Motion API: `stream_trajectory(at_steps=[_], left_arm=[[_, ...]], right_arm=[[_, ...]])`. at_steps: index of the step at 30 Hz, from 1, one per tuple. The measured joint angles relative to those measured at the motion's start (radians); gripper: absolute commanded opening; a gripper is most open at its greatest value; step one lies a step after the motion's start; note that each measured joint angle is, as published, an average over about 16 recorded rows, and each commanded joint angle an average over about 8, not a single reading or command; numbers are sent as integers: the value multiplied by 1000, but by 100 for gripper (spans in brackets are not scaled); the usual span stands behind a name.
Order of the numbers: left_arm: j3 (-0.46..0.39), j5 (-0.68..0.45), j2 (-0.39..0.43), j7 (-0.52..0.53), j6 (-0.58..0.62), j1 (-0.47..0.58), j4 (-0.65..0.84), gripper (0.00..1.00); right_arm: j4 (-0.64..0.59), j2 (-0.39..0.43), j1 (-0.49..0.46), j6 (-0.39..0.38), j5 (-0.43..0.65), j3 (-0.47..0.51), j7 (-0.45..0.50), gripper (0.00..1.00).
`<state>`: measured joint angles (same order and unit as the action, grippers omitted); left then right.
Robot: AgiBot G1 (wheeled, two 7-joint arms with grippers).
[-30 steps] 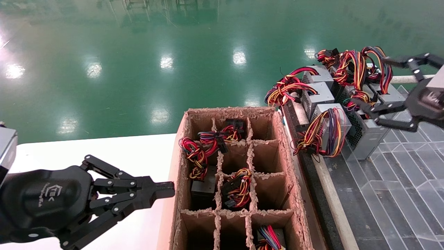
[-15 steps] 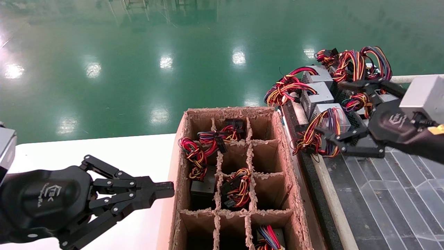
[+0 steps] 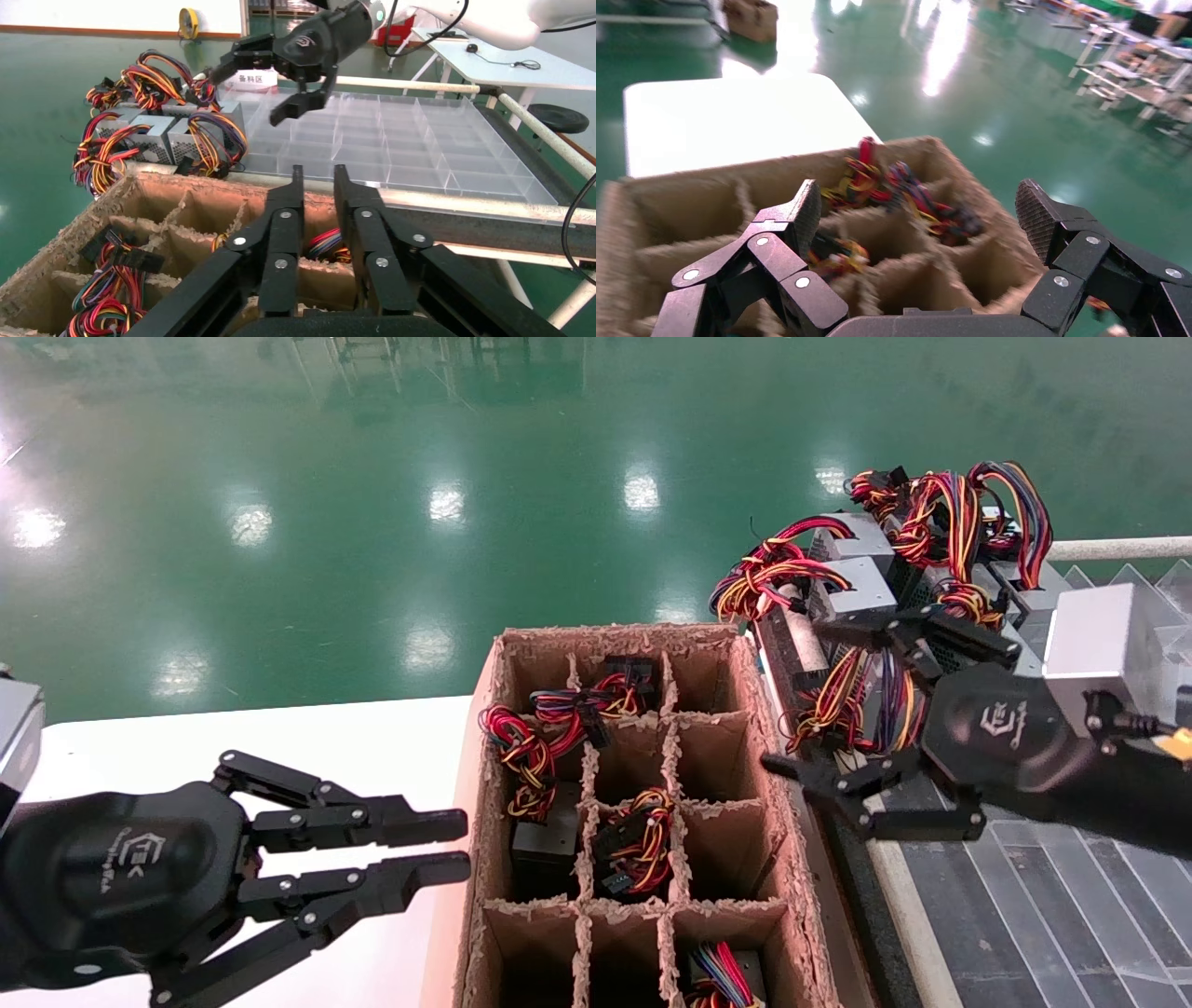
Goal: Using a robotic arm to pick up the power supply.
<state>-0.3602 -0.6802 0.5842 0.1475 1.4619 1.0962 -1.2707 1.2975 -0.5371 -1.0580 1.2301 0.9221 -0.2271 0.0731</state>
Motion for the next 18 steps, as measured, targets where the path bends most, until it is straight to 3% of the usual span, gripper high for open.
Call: stream_trajectory(at_steps=[18], left_arm=[[0,0,0,0,0,0,0,100]], right_arm=[[-10,-56,-13,202,-146,-40,87,100]])
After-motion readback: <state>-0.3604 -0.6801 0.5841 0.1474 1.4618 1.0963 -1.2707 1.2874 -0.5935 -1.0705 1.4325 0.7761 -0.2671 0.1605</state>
